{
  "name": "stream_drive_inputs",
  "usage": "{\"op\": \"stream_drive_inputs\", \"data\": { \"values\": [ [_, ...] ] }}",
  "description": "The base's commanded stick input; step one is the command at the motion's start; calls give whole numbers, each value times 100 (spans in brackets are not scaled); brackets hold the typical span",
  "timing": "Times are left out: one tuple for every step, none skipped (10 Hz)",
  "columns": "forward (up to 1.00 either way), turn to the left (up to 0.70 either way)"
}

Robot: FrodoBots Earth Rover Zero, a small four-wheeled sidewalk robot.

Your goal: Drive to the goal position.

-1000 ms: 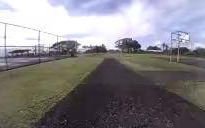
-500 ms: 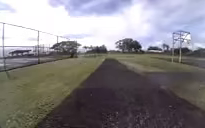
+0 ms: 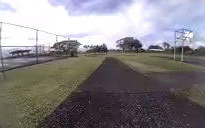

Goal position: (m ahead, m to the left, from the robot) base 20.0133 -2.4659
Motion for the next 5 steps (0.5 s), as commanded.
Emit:
{"op": "stream_drive_inputs", "data": {
  "values": [
    [50, 0],
    [50, 0],
    [50, 0],
    [50, 0],
    [50, 0]
  ]
}}
